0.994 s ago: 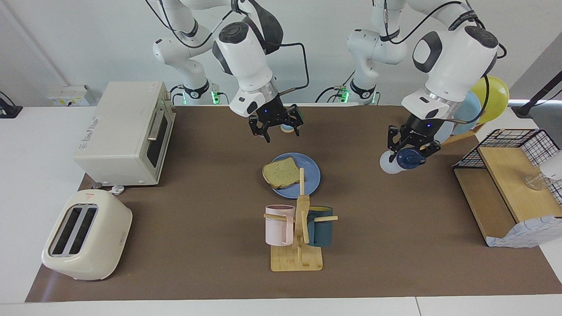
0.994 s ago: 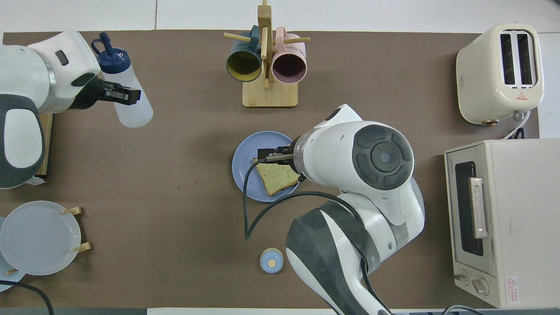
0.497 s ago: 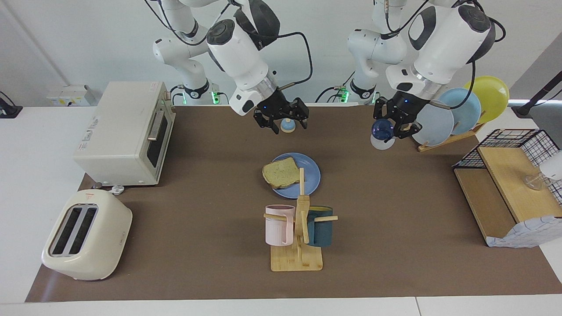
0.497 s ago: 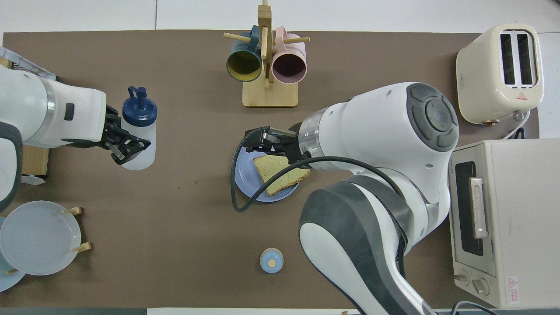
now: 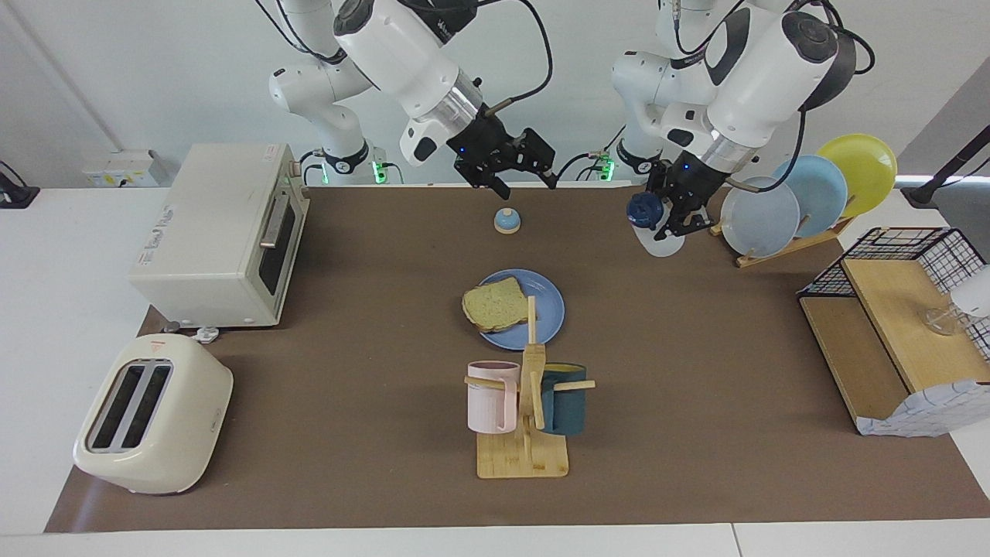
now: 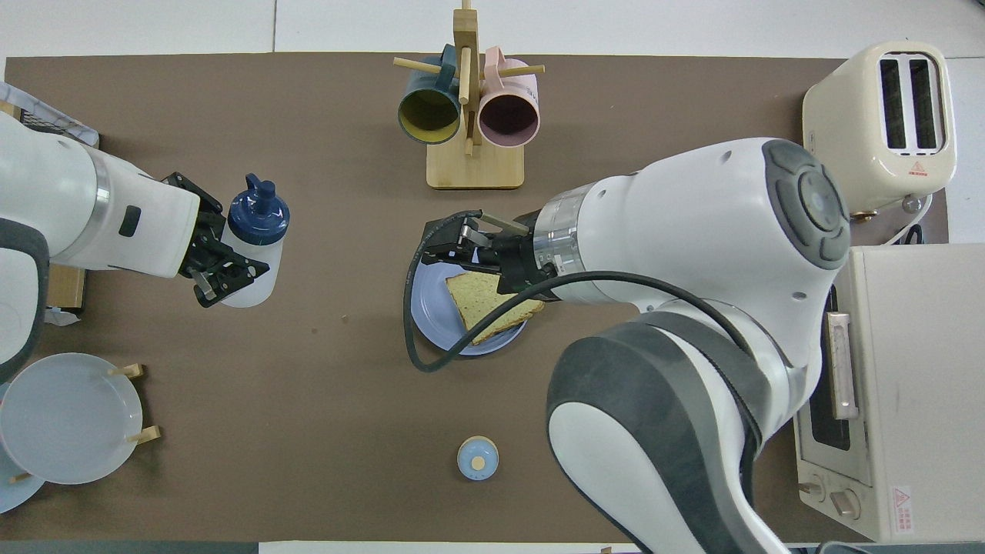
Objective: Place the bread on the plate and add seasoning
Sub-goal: 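Bring the bottle toward the right gripper above the plate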
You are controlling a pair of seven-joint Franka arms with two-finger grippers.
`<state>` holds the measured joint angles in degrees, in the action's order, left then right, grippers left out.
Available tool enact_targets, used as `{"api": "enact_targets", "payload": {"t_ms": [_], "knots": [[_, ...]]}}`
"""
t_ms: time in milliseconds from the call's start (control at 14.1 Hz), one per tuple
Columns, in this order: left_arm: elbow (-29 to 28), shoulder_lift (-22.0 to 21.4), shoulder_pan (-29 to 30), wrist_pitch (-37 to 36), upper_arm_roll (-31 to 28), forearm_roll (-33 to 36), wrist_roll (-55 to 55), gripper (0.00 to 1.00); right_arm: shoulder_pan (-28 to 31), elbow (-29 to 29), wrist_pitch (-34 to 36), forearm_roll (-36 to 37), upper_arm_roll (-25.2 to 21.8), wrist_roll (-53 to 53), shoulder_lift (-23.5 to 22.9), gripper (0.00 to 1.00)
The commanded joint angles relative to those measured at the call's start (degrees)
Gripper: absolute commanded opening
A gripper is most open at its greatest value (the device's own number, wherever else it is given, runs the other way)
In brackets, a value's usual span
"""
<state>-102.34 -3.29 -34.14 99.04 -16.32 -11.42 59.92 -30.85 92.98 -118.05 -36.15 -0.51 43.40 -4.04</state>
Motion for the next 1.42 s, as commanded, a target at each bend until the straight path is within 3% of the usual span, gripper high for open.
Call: {"api": "enact_targets", "payload": {"t_ms": [0,213,426,1350], "knots": [[-3.0,-2.8,-1.0,-0.2,1.3,2.0,1.2,0.00,-0.3,-4.4,0.7,-0.9,0.2,3.6,-1.1,0.91],[-4.4,-3.5,-2.7,-0.1,1.4,2.3,0.6,0.00,-3.1,-4.8,-2.7,0.8,0.4,3.6,-1.8,0.81],[-4.4,-3.7,-3.1,-0.2,1.6,2.3,0.8,0.00,-6.2,-4.7,-4.6,4.3,0.5,3.6,-1.9,0.57],[-4.9,-4.0,-3.5,0.5,1.9,2.3,2.1,0.00,-6.3,-4.7,-11.3,5.3,0.5,3.5,-3.8,0.40]]}}
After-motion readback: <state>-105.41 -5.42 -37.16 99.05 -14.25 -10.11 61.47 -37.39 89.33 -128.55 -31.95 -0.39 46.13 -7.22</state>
